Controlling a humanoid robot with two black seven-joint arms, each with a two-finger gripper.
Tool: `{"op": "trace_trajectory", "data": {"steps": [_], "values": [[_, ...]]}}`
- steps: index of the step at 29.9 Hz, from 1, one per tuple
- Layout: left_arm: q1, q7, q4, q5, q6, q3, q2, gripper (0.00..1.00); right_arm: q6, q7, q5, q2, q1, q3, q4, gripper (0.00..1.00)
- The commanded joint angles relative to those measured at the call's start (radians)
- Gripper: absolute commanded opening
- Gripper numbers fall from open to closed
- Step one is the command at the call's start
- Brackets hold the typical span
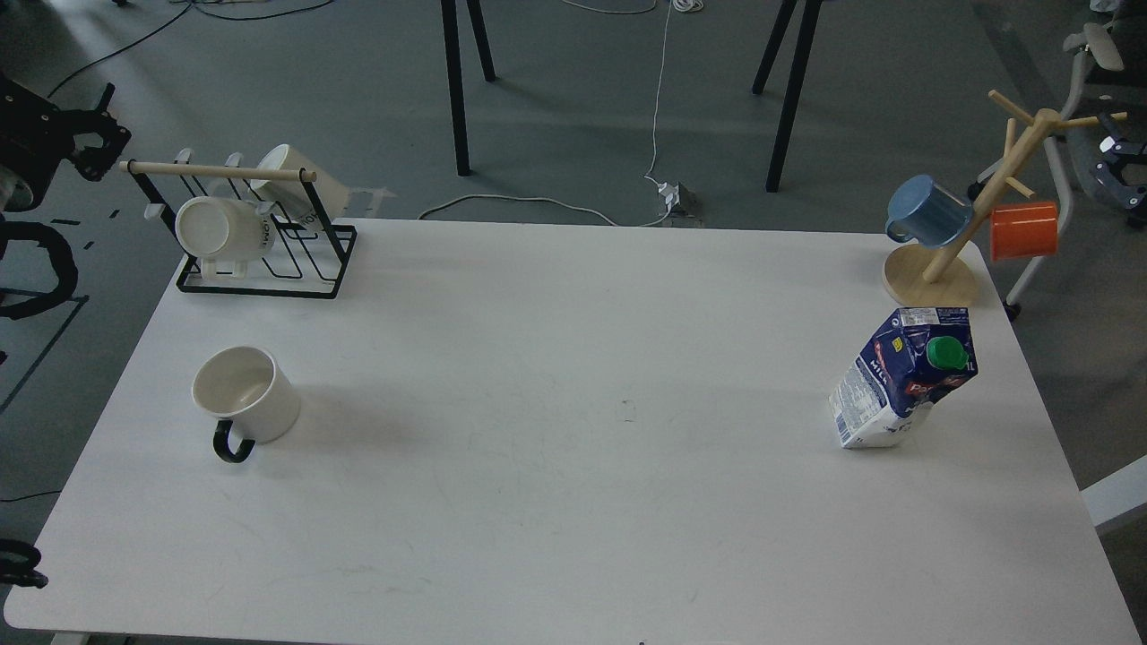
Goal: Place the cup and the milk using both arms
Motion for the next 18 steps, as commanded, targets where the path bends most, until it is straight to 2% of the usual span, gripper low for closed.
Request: {"op": "trace_trajectory", "data": {"steps": [1,6,10,15,18], "values": [[0.012,0.001,0.000,0.000,0.000,0.001,0.000,1.00,0.000,0.002,0.000,0.009,-0.003,0.002,-0.003,0.99],[-0.002,0.017,0.005,-0.010,0.000,-0.014,0.001,1.00,0.000,0.004,0.000,0.012,-0.009,0.002,-0.007,0.99],[-0.052,0.020,0.055,-0.006,0.000,0.004,0.000,1.00,0.000,0.004,-0.003,0.018,-0.010,0.001,-0.011,0.99],[-0.098,0.007,0.066,0.025,0.000,0.007,0.013,1.00,0.000,0.004,-0.003,0.018,-0.013,0.005,-0.014,0.99],[-0.124,0.006,0.071,0.133,0.000,0.015,0.023,1.00,0.000,0.004,-0.003,0.016,-0.024,0.010,-0.029,0.99]]}}
